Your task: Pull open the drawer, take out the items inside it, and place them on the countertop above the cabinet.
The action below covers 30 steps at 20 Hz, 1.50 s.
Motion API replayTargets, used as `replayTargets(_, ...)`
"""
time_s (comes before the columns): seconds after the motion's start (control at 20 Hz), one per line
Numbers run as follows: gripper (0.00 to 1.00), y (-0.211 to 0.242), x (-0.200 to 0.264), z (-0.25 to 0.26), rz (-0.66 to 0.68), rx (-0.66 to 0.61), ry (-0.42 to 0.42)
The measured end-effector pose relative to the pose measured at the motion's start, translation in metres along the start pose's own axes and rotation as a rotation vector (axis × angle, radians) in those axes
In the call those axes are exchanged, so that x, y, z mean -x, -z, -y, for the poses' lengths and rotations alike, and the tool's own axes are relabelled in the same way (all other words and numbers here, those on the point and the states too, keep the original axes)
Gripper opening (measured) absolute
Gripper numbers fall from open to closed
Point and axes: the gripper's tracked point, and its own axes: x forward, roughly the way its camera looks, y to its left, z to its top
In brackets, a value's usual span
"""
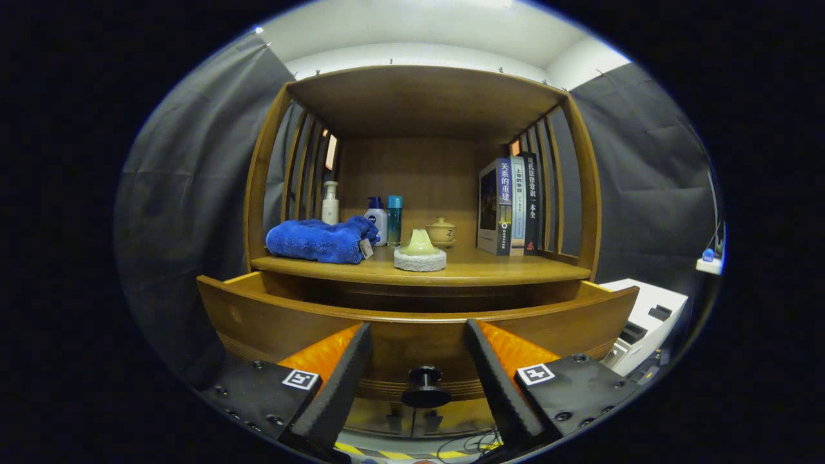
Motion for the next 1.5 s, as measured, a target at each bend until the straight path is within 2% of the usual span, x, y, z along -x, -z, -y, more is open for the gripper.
replayTargets(0.45,0.99,0.0,-0.041,0.0,-0.007,0.01,0.004)
replayTargets(0.65,0.99,0.031,-0.056,-0.003,-0.119,0.007,0.01)
replayTargets(0.8,0.99,0.03,-0.072,-0.004,-0.12,-0.038,0.009)
replayTargets(1.0,0.99,0.03,-0.087,-0.004,-0.123,-0.036,0.011)
replayTargets(1.5,1.0,0.034,-0.09,-0.006,-0.119,0.04,0.023)
